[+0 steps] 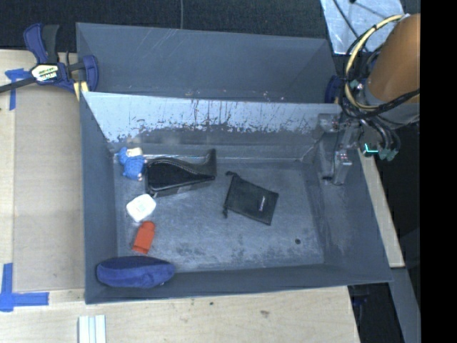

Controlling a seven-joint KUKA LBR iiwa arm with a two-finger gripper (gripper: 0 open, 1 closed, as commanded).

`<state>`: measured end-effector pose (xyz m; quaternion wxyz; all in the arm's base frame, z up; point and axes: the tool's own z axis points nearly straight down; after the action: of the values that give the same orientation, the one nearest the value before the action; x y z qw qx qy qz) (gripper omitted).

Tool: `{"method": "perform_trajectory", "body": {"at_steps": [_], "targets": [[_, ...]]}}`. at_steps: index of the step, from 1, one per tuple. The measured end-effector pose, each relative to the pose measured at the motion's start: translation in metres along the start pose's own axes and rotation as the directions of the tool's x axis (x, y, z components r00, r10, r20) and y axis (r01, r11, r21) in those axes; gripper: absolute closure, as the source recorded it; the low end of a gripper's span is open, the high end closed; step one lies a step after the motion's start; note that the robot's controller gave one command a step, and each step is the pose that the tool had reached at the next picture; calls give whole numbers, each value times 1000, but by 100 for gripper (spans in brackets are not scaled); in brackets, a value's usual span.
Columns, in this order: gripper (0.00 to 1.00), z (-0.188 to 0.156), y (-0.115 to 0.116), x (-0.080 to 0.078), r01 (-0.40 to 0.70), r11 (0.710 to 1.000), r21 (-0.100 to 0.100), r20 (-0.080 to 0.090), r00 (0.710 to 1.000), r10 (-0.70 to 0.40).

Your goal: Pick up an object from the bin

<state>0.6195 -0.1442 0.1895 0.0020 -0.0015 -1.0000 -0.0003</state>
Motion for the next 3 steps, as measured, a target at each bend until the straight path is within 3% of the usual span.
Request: {"method": "perform_trajectory", "body": {"at_steps": [1,2,3], "targets": [[0,124,76,4,120,993,-2,1,993,-120],[0,88,145,9,-154,988,-4,10,988,155],[0,90,141,43,-266,964,-1,4,964,266]]}}
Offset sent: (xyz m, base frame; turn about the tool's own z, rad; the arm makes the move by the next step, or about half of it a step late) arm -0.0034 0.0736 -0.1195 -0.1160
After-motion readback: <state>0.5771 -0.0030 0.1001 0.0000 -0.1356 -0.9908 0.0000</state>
